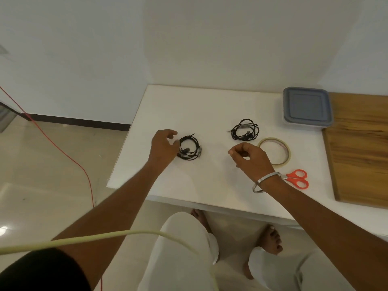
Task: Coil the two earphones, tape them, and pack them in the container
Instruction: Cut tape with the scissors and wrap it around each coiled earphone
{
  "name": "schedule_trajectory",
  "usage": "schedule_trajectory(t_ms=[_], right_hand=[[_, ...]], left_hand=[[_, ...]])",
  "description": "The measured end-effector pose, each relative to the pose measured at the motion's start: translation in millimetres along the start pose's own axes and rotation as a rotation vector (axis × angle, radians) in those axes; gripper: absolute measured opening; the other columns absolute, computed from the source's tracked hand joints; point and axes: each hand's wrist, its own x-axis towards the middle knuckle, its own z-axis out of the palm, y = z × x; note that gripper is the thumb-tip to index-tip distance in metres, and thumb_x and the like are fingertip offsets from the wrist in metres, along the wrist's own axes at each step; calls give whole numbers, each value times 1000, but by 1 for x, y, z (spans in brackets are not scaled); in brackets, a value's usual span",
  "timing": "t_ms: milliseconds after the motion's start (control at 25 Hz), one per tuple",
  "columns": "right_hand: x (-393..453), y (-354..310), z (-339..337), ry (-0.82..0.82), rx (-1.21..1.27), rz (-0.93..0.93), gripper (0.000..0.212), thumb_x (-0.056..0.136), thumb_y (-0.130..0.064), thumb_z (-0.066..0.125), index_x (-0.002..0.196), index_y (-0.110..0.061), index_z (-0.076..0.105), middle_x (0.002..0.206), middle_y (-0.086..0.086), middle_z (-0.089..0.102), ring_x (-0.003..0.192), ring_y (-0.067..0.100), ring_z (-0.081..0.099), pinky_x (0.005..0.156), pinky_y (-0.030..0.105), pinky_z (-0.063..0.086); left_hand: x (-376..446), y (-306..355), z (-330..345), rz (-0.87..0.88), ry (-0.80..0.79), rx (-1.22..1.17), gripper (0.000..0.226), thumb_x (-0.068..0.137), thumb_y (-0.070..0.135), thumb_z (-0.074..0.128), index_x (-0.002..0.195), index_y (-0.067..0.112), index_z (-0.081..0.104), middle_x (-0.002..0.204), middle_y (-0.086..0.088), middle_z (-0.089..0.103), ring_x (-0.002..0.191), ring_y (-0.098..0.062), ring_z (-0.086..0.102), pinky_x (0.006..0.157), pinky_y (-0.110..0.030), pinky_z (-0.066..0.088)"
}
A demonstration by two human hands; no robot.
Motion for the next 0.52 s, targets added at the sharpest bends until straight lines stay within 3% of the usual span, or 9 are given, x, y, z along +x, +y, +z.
schedule_trajectory(t_ms=[80,160,320,440,520], right_hand=[[0,1,2,-10,-6,0,8,87,-22,62,86,-18,69,80,-8,67,76,11,63,81,38,56],[1,2,4,-14,12,6,7,87,-22,62,87,-19,69,78,-13,66,75,9,62,81,38,56],[2,2,6,-43,70,14,7,87,-16,62,88,-19,69,78,-10,67,77,13,64,78,39,58],[3,1,5,-56,83,18,10,87,-14,61,88,-20,69,80,-5,68,77,16,64,73,36,59],[4,0,5,-60,80,13,11,88,-13,61,87,-20,69,80,-4,68,77,15,64,69,30,59]], left_hand=[[12,-1,4,12,-129,163,37,86,20,70,120,9,62,119,-10,56,107,-22,56,96,-30,45],[19,5,11,61,-181,250,40,83,25,73,118,9,62,117,-11,55,109,-23,53,93,-29,43],[26,12,19,60,-208,309,25,86,19,69,105,3,64,106,-14,64,103,-26,59,79,-26,44],[26,20,22,51,-289,510,22,92,20,61,97,-2,62,98,-17,66,99,-31,62,81,-35,49],[23,21,25,66,-291,605,24,95,22,56,102,-1,58,103,-17,62,104,-31,59,86,-37,49]])
